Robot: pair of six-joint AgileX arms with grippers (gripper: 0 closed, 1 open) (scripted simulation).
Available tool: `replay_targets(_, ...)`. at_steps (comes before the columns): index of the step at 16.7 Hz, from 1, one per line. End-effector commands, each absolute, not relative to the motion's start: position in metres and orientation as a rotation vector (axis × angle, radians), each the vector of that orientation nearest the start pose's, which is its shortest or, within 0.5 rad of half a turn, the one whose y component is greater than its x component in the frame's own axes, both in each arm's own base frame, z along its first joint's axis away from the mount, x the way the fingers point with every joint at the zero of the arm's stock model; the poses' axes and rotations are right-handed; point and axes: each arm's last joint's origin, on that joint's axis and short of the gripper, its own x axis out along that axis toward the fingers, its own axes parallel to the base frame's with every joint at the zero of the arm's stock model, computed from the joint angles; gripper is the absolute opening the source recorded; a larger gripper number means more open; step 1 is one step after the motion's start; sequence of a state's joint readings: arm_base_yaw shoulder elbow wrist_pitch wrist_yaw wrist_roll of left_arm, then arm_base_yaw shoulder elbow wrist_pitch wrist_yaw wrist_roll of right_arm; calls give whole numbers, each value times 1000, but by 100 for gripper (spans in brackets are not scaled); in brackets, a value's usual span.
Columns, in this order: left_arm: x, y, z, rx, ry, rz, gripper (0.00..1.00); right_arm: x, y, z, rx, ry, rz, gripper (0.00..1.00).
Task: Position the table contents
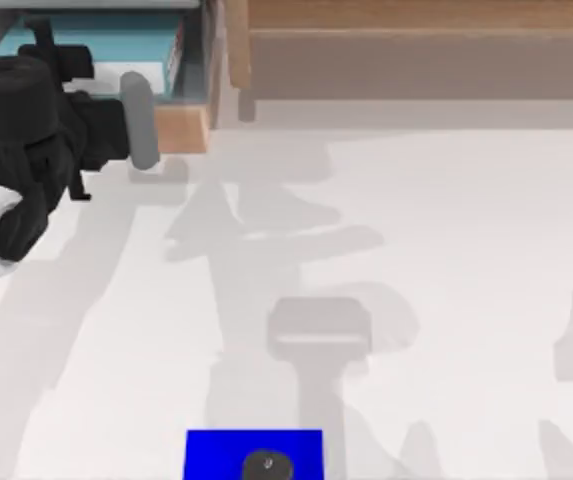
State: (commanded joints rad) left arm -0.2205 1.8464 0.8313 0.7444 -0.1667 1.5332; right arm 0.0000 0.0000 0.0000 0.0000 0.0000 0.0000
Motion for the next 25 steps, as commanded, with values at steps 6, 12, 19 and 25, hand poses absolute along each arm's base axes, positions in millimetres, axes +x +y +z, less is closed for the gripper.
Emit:
replay_targets(6,372,-74,148,1560,189,-239,8,106,-1,160,0,0,0,100)
replay_targets(12,372,-74,148,1560,189,-239,53,106,-1,160,0,0,0,100)
replay_targets(19,372,-74,148,1560,189,-239,100,106,-1,160,0,0,0,100)
replay_targets(25,372,-74,148,1560,189,-239,100,106,-1,160,0,0,0,100)
